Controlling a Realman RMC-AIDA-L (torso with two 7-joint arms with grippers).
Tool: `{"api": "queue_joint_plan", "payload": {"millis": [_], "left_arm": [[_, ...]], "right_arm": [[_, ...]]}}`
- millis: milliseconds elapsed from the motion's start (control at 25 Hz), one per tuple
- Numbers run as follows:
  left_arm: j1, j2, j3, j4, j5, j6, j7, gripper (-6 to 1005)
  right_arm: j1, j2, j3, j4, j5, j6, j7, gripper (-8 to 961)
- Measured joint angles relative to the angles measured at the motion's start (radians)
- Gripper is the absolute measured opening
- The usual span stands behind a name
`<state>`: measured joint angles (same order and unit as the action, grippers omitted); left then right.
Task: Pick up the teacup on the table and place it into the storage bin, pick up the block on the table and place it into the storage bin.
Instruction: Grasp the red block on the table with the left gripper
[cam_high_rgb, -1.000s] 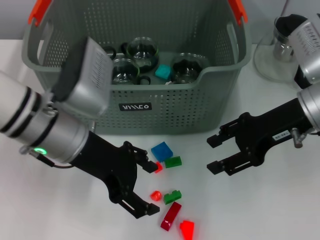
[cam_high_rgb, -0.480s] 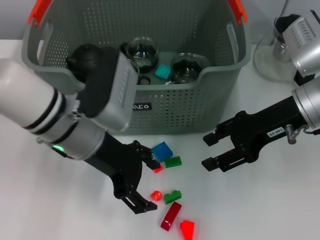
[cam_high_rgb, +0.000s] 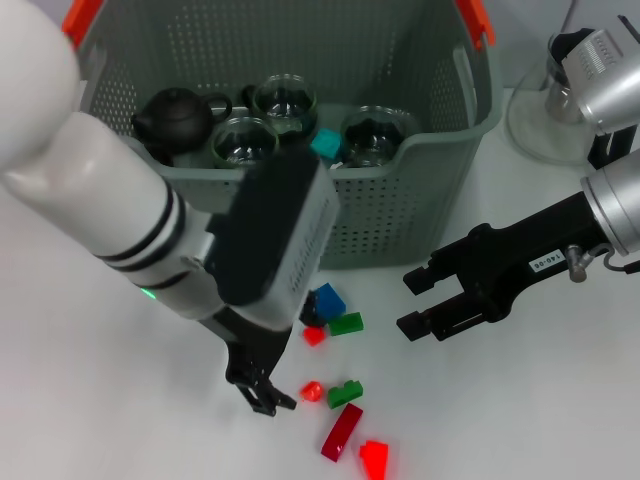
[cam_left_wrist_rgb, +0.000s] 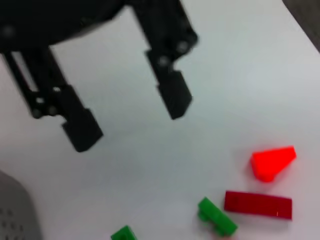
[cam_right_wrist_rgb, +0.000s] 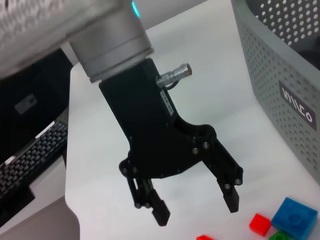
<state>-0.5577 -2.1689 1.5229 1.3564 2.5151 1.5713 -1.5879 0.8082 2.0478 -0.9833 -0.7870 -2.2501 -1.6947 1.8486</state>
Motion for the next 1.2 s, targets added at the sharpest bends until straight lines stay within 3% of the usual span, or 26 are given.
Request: {"api": "queue_joint_plan", "payload": {"millis": [640, 920, 1200], "left_arm": [[-0.017, -0.006, 0.288, 0.012, 0.129, -0.107, -0.018, 919], [-0.032, -0.006, 0.326, 0.003, 0.150, -0.114, -0.032, 920], [-0.043, -0.006, 0.348, -0.015, 0.154, -0.125, -0.054, 843]], "right_arm": [[0.004, 0.000, 0.012, 0.000, 0.001, 0.010, 0.023, 715], [-0.001, 0.001, 0.012, 0.005, 0.001, 0.012, 0.023, 716], [-0.006, 0.009, 0.012, 0.005, 0.001, 0.012, 0.023, 715]]}}
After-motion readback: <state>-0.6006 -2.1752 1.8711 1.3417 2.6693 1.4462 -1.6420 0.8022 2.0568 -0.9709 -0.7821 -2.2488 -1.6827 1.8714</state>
